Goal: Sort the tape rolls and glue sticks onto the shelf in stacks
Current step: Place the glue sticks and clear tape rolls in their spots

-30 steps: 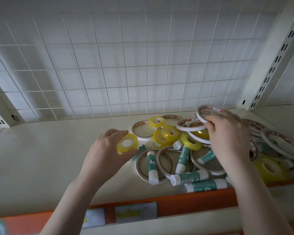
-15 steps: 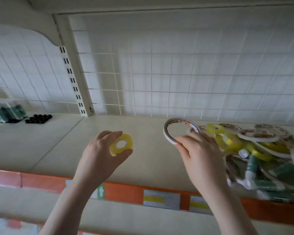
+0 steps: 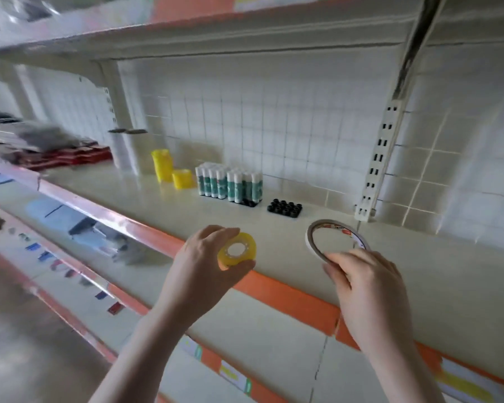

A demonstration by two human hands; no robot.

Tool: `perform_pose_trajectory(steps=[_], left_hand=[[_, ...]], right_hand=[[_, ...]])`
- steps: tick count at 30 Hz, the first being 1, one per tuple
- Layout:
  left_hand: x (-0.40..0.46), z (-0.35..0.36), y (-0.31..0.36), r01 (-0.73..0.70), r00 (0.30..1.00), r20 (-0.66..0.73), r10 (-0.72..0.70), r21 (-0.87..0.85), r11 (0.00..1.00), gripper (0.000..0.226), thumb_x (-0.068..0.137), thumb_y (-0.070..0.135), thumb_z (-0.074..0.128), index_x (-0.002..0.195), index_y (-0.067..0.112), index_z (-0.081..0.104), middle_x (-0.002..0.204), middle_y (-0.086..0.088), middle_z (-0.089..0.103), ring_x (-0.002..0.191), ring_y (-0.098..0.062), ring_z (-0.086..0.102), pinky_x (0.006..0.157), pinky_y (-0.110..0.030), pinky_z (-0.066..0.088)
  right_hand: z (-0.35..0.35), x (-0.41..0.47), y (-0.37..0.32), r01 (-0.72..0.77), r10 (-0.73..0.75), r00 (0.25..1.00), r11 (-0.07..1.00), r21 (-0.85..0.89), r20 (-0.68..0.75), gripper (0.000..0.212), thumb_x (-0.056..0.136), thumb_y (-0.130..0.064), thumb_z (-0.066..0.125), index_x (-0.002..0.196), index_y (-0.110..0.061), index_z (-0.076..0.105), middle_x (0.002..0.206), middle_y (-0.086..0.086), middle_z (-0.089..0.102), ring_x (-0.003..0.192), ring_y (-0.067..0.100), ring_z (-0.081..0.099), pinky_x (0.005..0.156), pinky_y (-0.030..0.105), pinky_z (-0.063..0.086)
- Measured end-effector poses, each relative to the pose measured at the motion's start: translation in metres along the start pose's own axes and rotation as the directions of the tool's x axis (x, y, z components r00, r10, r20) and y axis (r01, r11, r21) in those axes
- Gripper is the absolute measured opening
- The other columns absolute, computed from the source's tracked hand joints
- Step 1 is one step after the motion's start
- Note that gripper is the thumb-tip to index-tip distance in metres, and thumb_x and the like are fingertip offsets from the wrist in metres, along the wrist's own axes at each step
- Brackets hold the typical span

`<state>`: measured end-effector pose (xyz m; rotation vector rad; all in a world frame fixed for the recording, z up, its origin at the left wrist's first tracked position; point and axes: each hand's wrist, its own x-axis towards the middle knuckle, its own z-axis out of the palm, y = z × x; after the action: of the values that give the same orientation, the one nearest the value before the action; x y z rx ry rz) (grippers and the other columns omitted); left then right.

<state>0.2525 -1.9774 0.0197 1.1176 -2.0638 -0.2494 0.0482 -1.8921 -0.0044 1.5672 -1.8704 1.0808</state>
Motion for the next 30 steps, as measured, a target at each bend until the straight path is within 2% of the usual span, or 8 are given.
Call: perform_pose_trajectory(steps=[3, 7, 12, 14, 17, 22, 25, 30], left_hand=[[0.017, -0.023, -0.043, 0.039, 0.999, -0.021, -0.039, 0.002, 0.999, 0.053, 0.067, 0.044, 0.078, 0.113, 0.019, 0.067, 0.104, 0.009, 0.061, 0.09, -0.017, 0.06, 0.079, -0.024, 0.042], [0.043, -0.041, -0.097, 0.068, 0.996, -0.05, -0.069, -0.004, 0.998, 0.059, 0.063, 0.052, 0.066, 0.111, 0.019, 0.067, 0.101, 0.009, 0.061, 0.084, -0.016, 0.06, 0.077, -0.028, 0.047], [0.09, -0.052, -0.168, 0.074, 0.995, -0.074, -0.073, 0.011, 0.997, 0.064, 0.061, 0.059, 0.063, 0.111, 0.021, 0.067, 0.1, 0.012, 0.06, 0.08, -0.011, 0.055, 0.074, -0.025, 0.043], [0.113, -0.056, -0.196, 0.079, 0.994, -0.079, -0.077, 0.029, 0.996, 0.06, 0.062, 0.057, 0.065, 0.111, 0.021, 0.068, 0.101, 0.009, 0.062, 0.077, -0.01, 0.051, 0.072, -0.024, 0.04], [0.149, -0.068, -0.231, 0.092, 0.994, -0.066, -0.089, 0.036, 0.995, 0.055, 0.067, 0.048, 0.077, 0.113, 0.021, 0.066, 0.106, 0.008, 0.062, 0.084, -0.014, 0.056, 0.073, -0.023, 0.037], [0.212, -0.084, -0.286, 0.098, 0.994, -0.054, -0.096, 0.036, 0.995, 0.052, 0.07, 0.041, 0.076, 0.117, 0.022, 0.063, 0.114, 0.005, 0.06, 0.093, -0.018, 0.058, 0.073, -0.023, 0.037], [0.25, -0.087, -0.317, 0.079, 0.996, -0.044, -0.078, 0.015, 0.997, 0.051, 0.072, 0.04, 0.075, 0.118, 0.022, 0.062, 0.115, 0.005, 0.059, 0.094, -0.016, 0.057, 0.07, -0.017, 0.032], [0.311, -0.078, -0.364, -0.018, 1.0, 0.024, 0.019, -0.039, 0.999, 0.052, 0.073, 0.039, 0.075, 0.12, 0.022, 0.061, 0.116, 0.003, 0.059, 0.1, -0.017, 0.056, 0.08, -0.024, 0.04]], right_hand=[[0.033, 0.02, -0.036, 0.003, -0.004, 1.0, 0.999, 0.033, 0.022, 0.024, 0.059, 0.0, 0.084, 0.077, -0.01, 0.072, 0.067, 0.004, 0.064, 0.066, 0.031, 0.062, 0.063, 0.038, 0.051], [0.082, 0.049, -0.072, 0.051, -0.052, 0.998, 0.997, 0.06, 0.019, 0.023, 0.061, 0.0, 0.083, 0.078, -0.01, 0.072, 0.068, 0.004, 0.065, 0.068, 0.031, 0.062, 0.064, 0.037, 0.05], [0.147, 0.089, -0.113, 0.078, -0.076, 0.997, 0.994, 0.082, -0.029, 0.022, 0.06, 0.002, 0.083, 0.075, -0.008, 0.071, 0.066, 0.005, 0.063, 0.063, 0.032, 0.06, 0.062, 0.037, 0.048], [0.174, 0.11, -0.127, 0.097, -0.095, 0.995, 0.991, 0.092, -0.033, 0.021, 0.06, 0.002, 0.083, 0.073, -0.007, 0.07, 0.066, 0.006, 0.064, 0.063, 0.032, 0.06, 0.061, 0.038, 0.049], [0.212, 0.141, -0.149, 0.1, -0.098, 0.995, 0.99, 0.104, -0.028, 0.018, 0.062, 0.001, 0.083, 0.071, -0.007, 0.069, 0.064, 0.007, 0.063, 0.063, 0.033, 0.06, 0.06, 0.038, 0.049], [0.267, 0.181, -0.183, 0.112, -0.111, 0.994, 0.989, 0.099, -0.015, 0.006, 0.071, -0.008, 0.074, 0.07, -0.009, 0.069, 0.065, 0.006, 0.063, 0.062, 0.033, 0.059, 0.058, 0.038, 0.049], [0.294, 0.193, -0.201, 0.078, -0.078, 0.997, 0.994, 0.072, -0.002, 0.004, 0.072, -0.014, 0.067, 0.07, -0.012, 0.069, 0.067, 0.002, 0.064, 0.064, 0.031, 0.06, 0.06, 0.036, 0.048], [0.331, 0.204, -0.226, -0.005, 0.004, 0.999, 1.0, -0.022, -0.041, 0.01, 0.071, -0.018, 0.062, 0.072, -0.014, 0.07, 0.066, 0.001, 0.063, 0.062, 0.03, 0.059, 0.058, 0.035, 0.047]])
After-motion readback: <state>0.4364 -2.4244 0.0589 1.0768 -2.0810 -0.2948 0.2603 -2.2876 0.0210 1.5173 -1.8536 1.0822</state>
